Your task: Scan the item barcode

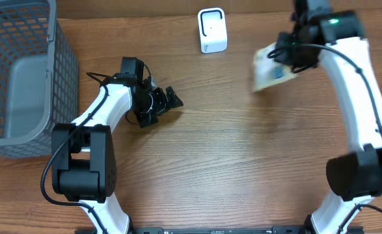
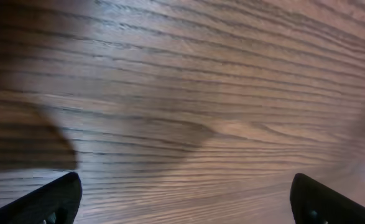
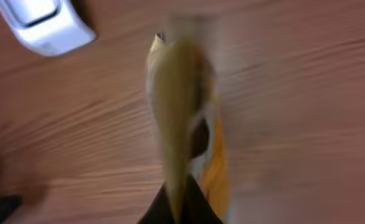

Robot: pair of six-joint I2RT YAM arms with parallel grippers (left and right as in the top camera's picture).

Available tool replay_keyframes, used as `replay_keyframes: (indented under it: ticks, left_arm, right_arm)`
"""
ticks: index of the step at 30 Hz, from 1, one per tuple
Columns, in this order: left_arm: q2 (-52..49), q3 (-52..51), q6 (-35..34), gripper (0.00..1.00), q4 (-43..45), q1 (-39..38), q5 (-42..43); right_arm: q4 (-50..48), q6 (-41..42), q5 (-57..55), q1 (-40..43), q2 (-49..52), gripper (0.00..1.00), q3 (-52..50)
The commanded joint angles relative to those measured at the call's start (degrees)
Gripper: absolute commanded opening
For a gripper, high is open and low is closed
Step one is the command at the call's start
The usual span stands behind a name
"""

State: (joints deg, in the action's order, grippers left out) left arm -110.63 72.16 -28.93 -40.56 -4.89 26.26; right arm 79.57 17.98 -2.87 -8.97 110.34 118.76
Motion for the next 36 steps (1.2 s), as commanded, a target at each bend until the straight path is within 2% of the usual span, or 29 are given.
replay_keyframes:
  ticks: [1,8,16,23,26,28,29,30,32,34,36]
  left_arm:
    - [1.6,0.9,0.6,1.00,0.1,-0.4,-1.7]
    - [1.6,0.9,0.6,1.00,0.1,-0.4,-1.7]
    - [1.6,0.9,0.6,1.00,0.1,-0.4,-1.7]
    - [1.6,0.9,0.6,1.00,0.1,-0.4,-1.7]
    - [1.6,0.9,0.6,1.00,0.1,-0.4,-1.7]
    - [1.6,0.9,0.6,1.00,0.1,-0.4,-1.7]
    - [1.6,0.9,0.6,1.00,0.1,-0.4,-1.7]
    - [1.6,0.9,0.6,1.00,0.1,-0.4,-1.7]
    - [1.6,0.9,0.6,1.00,0.1,-0.4,-1.7]
    - [1.6,0.9,0.6,1.00,0.1,-0.4,-1.7]
    - [1.6,0.9,0.6,1.00,0.1,-0.4,-1.7]
  right_arm:
    - [6.3,0.1,-13.6,0.3,-2.0,0.04,6.9]
    - [15.2,1.9,-14.0,0.3,1.3,0.04,6.5]
    - [17.5,3.2,-17.4,0.0,10.6,0.04,4.2]
    - [16.3,4.8,-15.4,-8.8,11.2,0.04,4.2]
    - [11.3,4.8,-8.0,-14.9,11.5,0.04,4.2]
    - [7.9,4.8,-2.7,-17.8,11.7,0.35,4.2]
    - [6.8,4.6,-0.5,-18.4,11.8,0.37,4.2]
    - [4.9,4.1,3.2,-19.1,11.8,0.48,4.2]
    - [3.8,4.1,5.1,-19.4,11.8,0.89,4.7]
    - [4.1,3.8,5.6,-18.6,11.8,1.00,5.3]
    - [5.3,1.5,5.4,-17.2,11.8,1.00,5.8]
